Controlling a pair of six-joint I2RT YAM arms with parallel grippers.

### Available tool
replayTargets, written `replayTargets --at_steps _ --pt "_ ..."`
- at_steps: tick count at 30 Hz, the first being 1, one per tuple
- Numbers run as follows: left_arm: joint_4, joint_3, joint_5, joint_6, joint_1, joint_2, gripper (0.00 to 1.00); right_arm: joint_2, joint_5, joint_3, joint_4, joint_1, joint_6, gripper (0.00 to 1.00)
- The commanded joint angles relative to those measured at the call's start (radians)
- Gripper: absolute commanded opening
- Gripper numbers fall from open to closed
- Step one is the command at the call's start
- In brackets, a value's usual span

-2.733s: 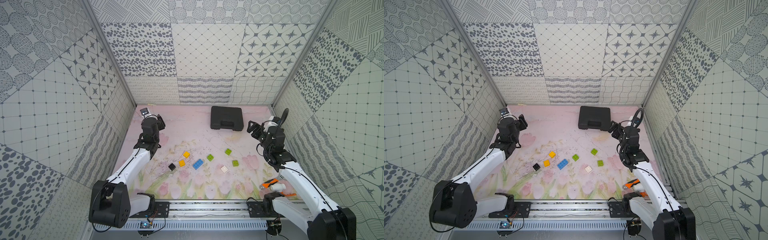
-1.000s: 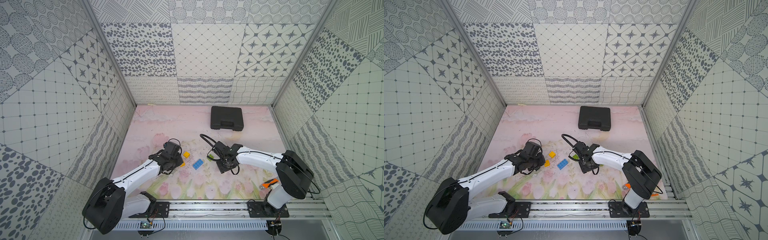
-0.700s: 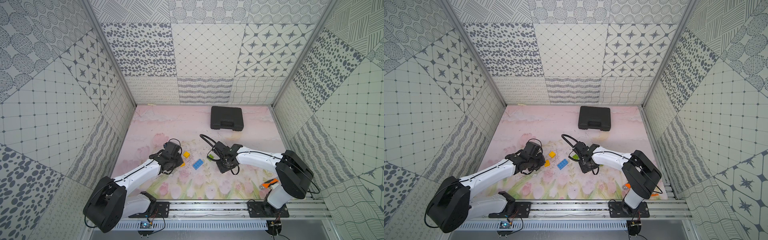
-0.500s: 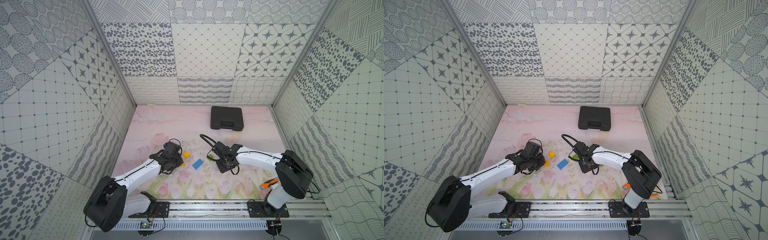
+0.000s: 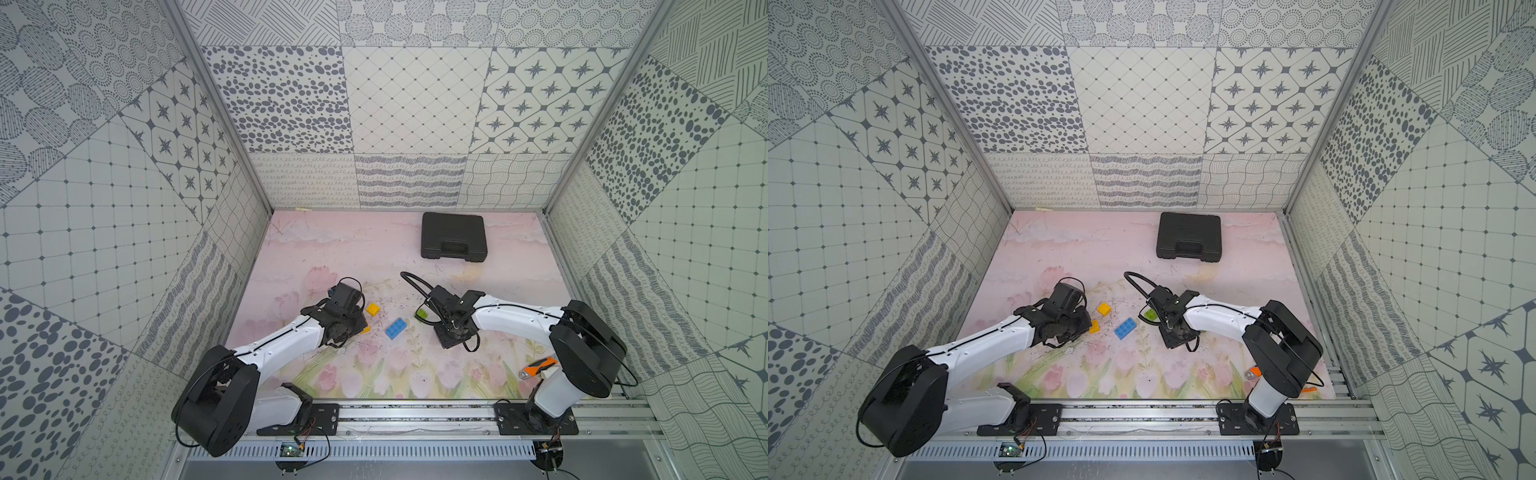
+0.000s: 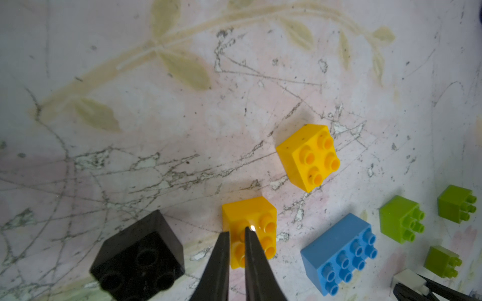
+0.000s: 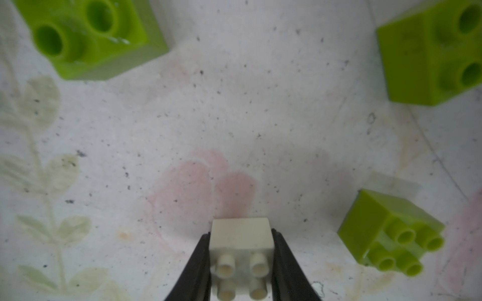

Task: Assemble the number 4 with lego
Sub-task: Pick up the lego brick from the center of the board, then assemble the lego brick with the lego brick.

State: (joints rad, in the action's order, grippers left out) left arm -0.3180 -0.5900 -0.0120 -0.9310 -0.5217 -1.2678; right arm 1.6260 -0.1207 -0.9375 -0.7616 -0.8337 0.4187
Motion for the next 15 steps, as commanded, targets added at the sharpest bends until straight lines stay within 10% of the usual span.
replayTargets --at_steps 1,15 --pt "0.011 -0.026 -0.012 0.017 0.005 -0.015 0.16 -0.078 -0.046 -0.011 -0.033 -0.001 0.017 0.27" --pt "0.029 -0.03 -0.024 0.018 0.006 -0.036 0.14 -0.084 -0.13 -0.065 -0.103 0.188 0.033 0.25"
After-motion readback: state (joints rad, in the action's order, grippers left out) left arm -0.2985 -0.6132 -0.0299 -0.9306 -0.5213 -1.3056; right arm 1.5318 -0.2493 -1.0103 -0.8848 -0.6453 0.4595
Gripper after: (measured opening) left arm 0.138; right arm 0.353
